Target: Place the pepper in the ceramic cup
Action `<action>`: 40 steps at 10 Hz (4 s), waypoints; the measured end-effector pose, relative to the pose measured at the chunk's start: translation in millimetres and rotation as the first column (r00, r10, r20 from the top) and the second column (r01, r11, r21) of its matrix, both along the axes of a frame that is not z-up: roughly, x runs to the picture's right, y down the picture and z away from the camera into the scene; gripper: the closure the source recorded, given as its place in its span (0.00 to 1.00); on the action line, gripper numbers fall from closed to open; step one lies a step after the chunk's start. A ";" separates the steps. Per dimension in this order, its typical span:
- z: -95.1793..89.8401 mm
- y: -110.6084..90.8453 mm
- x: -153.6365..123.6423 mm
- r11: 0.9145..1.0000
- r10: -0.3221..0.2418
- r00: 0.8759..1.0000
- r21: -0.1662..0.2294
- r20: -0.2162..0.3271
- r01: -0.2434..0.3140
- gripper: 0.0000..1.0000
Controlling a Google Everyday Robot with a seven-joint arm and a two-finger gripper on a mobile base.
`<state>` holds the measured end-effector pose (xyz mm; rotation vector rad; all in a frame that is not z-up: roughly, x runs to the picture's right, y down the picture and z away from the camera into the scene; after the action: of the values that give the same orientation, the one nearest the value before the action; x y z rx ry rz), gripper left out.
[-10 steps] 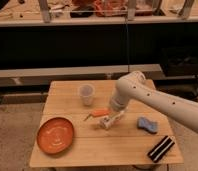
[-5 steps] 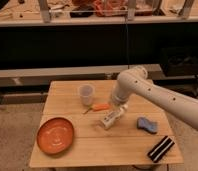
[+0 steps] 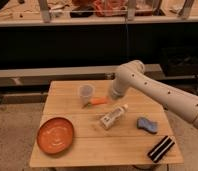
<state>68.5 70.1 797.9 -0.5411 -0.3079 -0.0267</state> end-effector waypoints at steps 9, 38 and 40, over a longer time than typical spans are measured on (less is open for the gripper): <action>21.6 -32.2 -35.5 0.999 -0.006 1.000 0.039 -0.001 0.006 0.98; 63.7 -77.7 -48.1 0.997 0.057 0.997 0.059 -0.054 -0.054 0.74; 63.9 -78.3 -48.6 0.997 0.059 0.997 0.060 -0.053 -0.056 0.66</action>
<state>19.9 -8.2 861.9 -0.4743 -0.2688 0.0351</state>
